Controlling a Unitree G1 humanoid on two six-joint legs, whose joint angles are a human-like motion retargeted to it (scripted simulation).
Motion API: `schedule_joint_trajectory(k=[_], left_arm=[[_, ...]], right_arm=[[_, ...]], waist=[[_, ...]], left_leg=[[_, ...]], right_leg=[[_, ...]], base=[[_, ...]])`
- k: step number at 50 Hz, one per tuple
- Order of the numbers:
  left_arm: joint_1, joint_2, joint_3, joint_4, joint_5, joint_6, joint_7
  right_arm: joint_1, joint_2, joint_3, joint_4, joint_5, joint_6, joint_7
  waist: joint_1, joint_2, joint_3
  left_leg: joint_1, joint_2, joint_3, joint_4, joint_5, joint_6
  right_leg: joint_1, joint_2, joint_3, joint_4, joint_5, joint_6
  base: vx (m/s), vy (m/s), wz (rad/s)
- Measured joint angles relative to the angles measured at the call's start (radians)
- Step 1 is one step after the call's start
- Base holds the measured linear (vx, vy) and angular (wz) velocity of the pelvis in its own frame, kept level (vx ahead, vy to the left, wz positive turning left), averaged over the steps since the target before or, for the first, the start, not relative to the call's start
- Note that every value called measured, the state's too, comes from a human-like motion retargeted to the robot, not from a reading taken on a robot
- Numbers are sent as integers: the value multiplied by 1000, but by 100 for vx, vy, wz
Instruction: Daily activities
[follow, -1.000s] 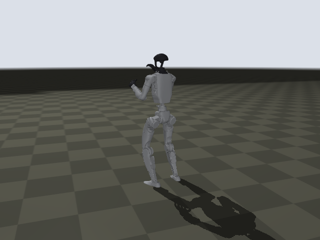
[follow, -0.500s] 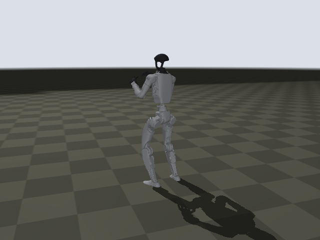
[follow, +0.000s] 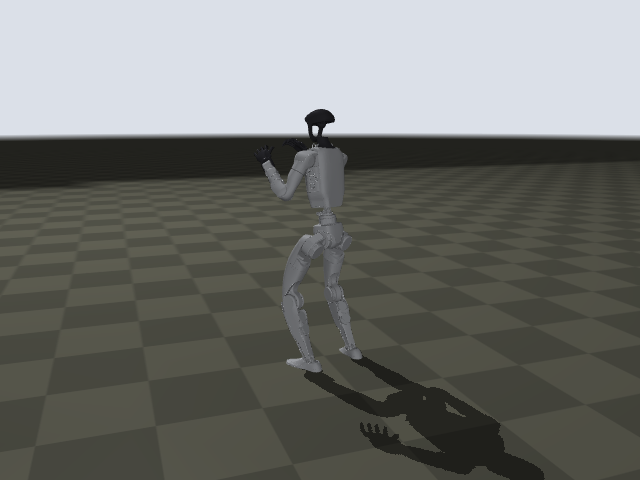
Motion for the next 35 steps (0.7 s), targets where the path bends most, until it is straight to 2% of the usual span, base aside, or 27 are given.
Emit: schedule_joint_trajectory(k=[7,11,15,20,35], left_arm=[[128,40,120,-96,-13,-19,10],[45,35,50,-160,24,-17,35],[-111,47,-56,-154,97,14,88],[-156,53,-92,-143,102,21,108],[-211,29,-93,-109,96,27,43]], right_arm=[[17,-85,-114,-12,-112,0,-55],[50,-23,-66,-1,-120,-1,-53],[-16,36,-3,10,-116,1,-55],[-85,42,-12,-3,-137,-7,-96],[-99,3,-64,19,-184,-3,-38]], waist=[[53,-30,84],[39,-19,140],[13,-24,205],[0,-38,262],[-1,-56,266]], left_leg=[[-86,-28,-29,44,12,-9],[-155,-45,-44,122,-11,1],[-233,-62,-44,197,-37,14],[-301,-80,-42,245,-48,21],[-318,-89,-54,243,-43,-20]], right_leg=[[-67,-24,-11,54,-17,-10],[-137,-50,-4,161,-51,-28],[-231,-77,24,277,-78,-44],[-308,-98,48,353,-86,-57],[-321,-110,36,401,-59,-85]], base=[[-7,1,31],[-12,1,25],[-11,2,17],[-7,1,21],[-1,-2,21]])
